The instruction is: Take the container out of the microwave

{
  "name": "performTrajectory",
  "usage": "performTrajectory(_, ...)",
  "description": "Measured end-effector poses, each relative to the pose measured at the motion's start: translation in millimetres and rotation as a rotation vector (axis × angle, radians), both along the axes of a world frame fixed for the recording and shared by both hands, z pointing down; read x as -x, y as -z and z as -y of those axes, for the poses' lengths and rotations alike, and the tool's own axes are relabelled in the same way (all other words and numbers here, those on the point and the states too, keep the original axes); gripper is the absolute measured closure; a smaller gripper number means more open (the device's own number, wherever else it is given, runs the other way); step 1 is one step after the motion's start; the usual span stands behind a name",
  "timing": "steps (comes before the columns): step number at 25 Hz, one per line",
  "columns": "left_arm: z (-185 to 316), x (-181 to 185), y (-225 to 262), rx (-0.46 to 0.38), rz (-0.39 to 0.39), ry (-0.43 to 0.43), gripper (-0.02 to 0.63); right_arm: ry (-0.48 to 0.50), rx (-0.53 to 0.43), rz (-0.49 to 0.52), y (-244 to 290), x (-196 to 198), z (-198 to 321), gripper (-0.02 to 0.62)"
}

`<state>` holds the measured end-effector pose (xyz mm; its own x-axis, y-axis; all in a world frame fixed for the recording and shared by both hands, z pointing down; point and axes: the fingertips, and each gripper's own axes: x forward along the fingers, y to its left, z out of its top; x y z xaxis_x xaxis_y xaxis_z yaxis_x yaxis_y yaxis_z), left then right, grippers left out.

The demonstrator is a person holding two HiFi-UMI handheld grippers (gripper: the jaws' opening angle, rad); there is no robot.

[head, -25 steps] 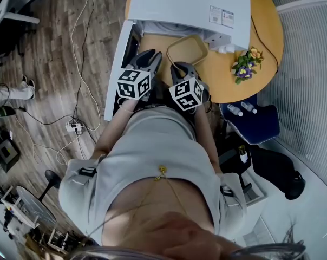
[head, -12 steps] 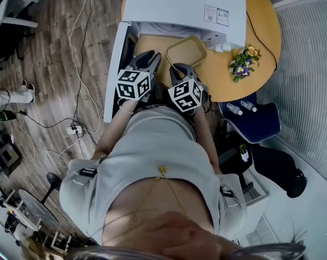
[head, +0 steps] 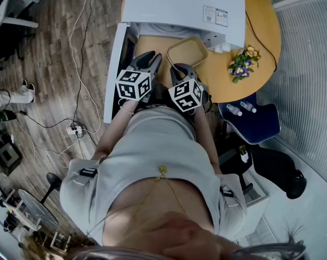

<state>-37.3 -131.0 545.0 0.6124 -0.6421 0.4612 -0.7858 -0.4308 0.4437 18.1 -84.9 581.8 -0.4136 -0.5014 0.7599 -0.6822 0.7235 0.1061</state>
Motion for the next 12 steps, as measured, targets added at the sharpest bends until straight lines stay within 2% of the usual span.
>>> performTrajectory(12,2.9,3.5,-1.5,0.004,0.002,0.018,0.505,0.032,0.008,0.002,0.3,4.3,2.4,0.558)
